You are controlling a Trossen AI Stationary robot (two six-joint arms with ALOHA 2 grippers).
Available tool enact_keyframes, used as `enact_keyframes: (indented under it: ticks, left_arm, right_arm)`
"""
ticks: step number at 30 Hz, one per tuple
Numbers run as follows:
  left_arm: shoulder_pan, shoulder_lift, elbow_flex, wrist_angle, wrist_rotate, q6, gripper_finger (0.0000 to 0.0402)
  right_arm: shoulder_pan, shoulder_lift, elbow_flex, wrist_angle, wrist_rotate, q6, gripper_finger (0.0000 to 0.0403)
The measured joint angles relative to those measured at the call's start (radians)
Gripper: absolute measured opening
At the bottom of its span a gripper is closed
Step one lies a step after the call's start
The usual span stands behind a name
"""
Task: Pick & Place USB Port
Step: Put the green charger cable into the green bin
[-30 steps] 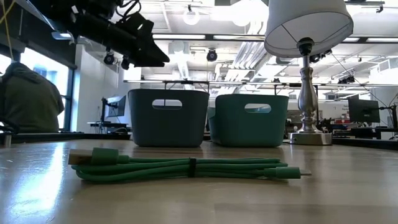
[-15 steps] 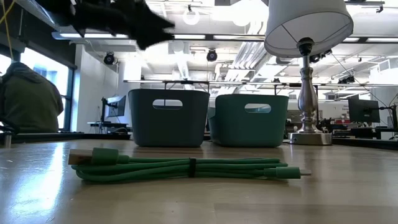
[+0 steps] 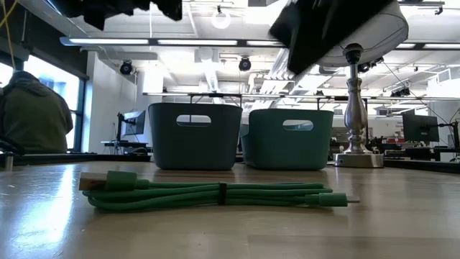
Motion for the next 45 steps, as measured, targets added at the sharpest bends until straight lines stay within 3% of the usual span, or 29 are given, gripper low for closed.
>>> enact_keyframes:
  ticks: [5, 12, 22, 29, 40, 45]
  left_arm:
    - [-0.068, -0.026, -0.001, -0.002, 0.115, 0.048, 0.0257]
    - [-0.177, -0.117, -0.001, -0.058, 0.076, 0.142, 0.0257]
    - [-0.276, -0.230, -0.001, -0.216, -0.128, 0.201, 0.0257]
    - [-0.350, -0.264, -0.001, -0.325, -0.431, 0.249, 0.0257]
    - [-0.481, -0.269, -0.001, -0.382, -0.644, 0.253, 0.0257]
    - [-0.537, -0.269, -0.001, -0.422, -0.707, 0.252, 0.0257]
  right_arm:
    - [-0.063, 0.088, 0.000, 0.027, -0.127, -0.023, 0.0200]
    - [-0.100, 0.143, 0.000, 0.034, -0.226, 0.002, 0.0200]
    - [-0.105, 0.191, 0.000, 0.078, -0.266, 0.003, 0.0200]
    - [-0.110, 0.208, 0.000, 0.132, -0.280, -0.001, 0.0200]
    - [-0.120, 0.213, 0.000, 0.123, -0.222, -0.002, 0.0200]
    - [-0.124, 0.247, 0.002, 0.132, -0.258, -0.001, 0.0200]
